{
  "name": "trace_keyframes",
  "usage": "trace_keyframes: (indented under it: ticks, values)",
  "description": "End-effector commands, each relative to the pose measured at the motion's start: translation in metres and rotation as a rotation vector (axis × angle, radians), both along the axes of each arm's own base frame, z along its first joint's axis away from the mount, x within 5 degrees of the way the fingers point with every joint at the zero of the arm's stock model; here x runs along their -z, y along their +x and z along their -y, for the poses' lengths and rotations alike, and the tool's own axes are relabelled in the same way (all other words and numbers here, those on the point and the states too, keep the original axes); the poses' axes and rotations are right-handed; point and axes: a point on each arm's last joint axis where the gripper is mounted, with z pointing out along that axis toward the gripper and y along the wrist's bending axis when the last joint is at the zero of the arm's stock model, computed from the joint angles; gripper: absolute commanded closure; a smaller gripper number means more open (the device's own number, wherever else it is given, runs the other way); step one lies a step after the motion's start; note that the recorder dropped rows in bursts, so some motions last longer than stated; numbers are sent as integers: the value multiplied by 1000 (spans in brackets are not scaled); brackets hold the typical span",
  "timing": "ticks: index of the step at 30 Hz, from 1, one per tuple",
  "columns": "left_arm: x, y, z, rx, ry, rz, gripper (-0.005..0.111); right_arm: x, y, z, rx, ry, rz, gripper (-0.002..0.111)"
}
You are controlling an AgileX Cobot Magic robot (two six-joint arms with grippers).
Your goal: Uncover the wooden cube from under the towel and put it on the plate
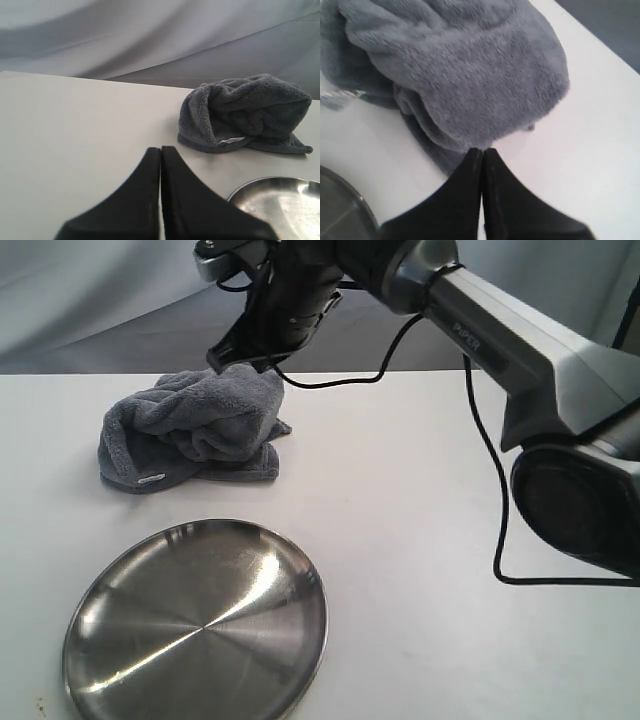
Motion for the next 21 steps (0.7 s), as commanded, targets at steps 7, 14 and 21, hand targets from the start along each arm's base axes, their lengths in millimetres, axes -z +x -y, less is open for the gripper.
trace_keyframes:
  ticks: [7, 14, 21]
  values:
    - [1, 0, 0, -1, -13, 8, 104, -3, -8, -4, -190, 192, -143, 108]
    - [1, 0, 0, -1, -13, 8, 104, 8, -37, -59, -424, 209, -38, 108]
    - [1, 0, 0, -1, -13, 8, 104, -10, -23, -84, -283, 299, 329, 108]
